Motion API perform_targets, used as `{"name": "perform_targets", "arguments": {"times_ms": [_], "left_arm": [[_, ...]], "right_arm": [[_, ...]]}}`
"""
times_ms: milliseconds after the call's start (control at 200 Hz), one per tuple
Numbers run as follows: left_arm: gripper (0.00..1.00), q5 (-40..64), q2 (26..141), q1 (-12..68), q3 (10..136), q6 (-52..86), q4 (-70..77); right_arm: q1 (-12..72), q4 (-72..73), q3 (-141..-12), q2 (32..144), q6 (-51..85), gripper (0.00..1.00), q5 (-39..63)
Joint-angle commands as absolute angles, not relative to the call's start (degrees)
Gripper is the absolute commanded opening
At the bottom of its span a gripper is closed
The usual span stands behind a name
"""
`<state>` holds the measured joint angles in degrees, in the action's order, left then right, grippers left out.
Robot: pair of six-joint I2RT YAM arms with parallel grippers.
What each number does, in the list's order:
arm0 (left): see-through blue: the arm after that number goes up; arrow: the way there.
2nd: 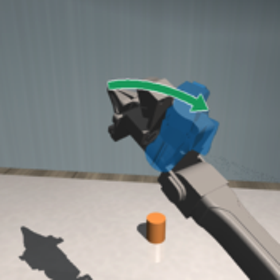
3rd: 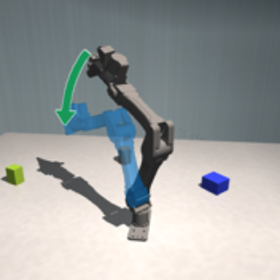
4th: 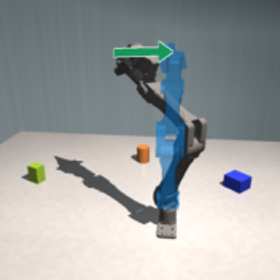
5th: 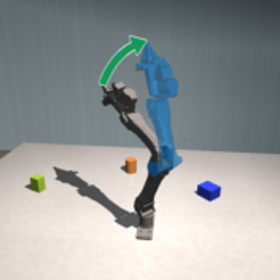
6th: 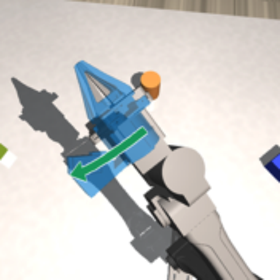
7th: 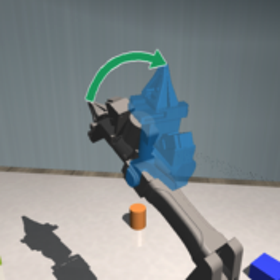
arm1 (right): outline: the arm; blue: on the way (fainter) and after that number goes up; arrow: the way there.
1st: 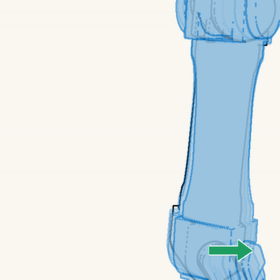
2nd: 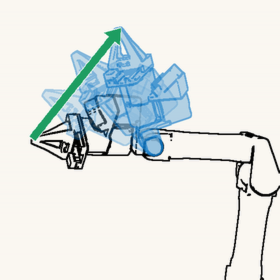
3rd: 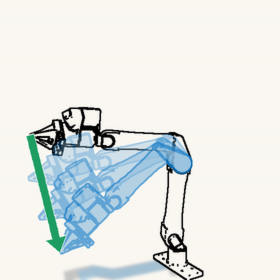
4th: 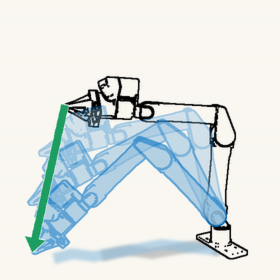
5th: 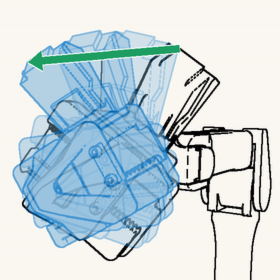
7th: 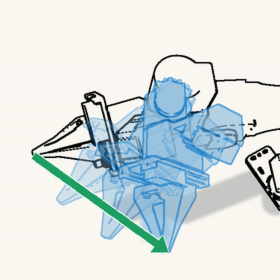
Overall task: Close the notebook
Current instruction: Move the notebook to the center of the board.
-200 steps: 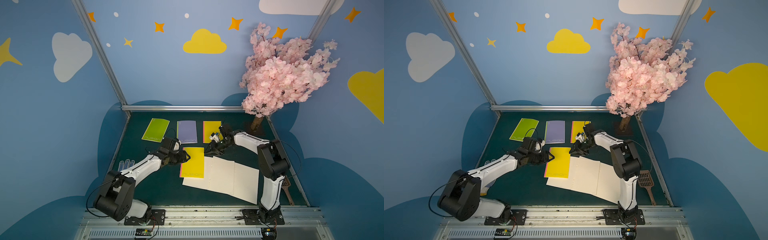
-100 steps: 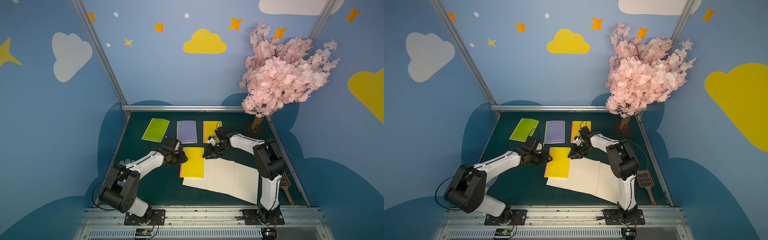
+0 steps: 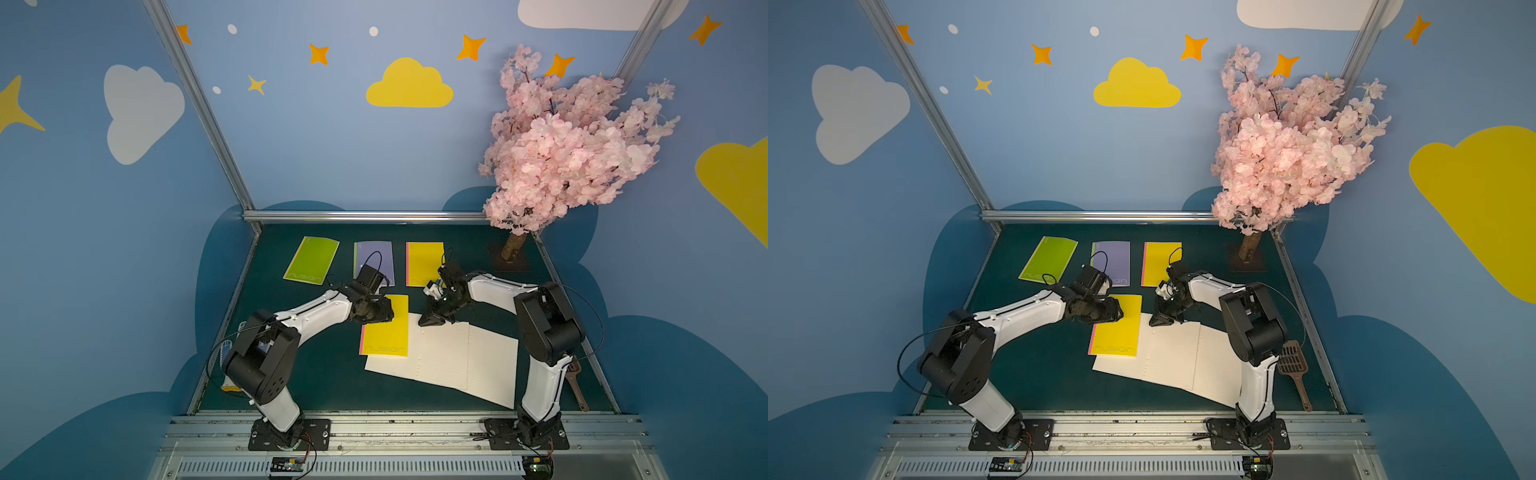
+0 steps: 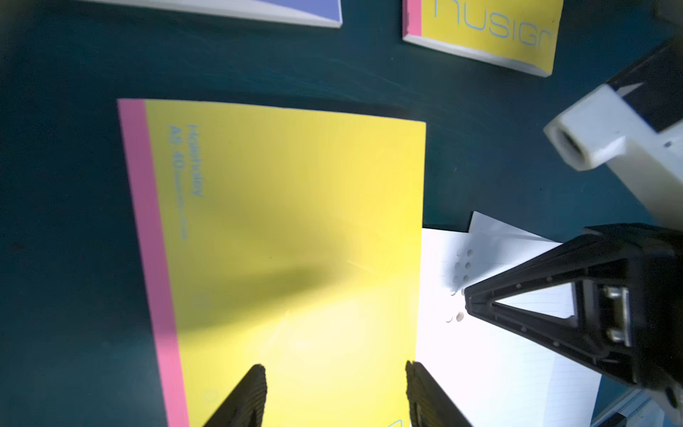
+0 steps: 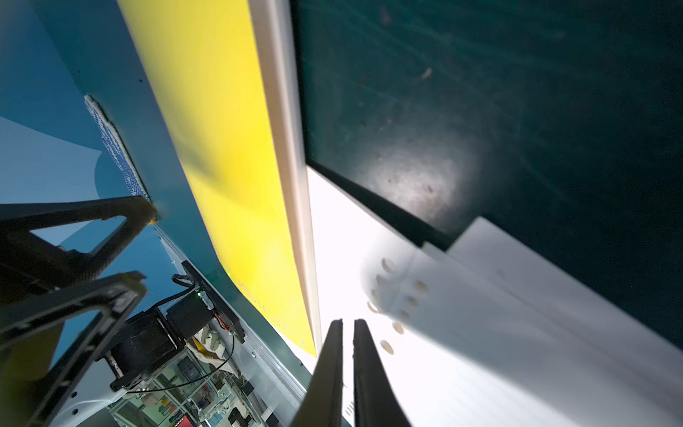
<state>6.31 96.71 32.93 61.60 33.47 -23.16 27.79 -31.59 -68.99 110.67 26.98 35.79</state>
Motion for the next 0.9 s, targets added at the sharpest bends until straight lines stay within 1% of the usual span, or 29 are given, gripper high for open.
{"name": "perform_targets", "arguments": {"times_ms": [0,521,896], "left_arm": [[0.64,3.4,98.9,34.4,64.5,33.4,-26.4],[0.68,-4.8,109.6,42.5,76.2,34.6,-35.9],[0.73,-14.0,117.1,46.7,84.5,36.9,-45.2]], "right_arm": [[27.2,-32.8,-67.4,108.3,26.4,0.09,34.6],[25.5,-32.3,-63.2,108.1,25.9,0.07,34.0],[25.3,-32.4,-63.3,108.9,25.4,0.06,34.4]]}}
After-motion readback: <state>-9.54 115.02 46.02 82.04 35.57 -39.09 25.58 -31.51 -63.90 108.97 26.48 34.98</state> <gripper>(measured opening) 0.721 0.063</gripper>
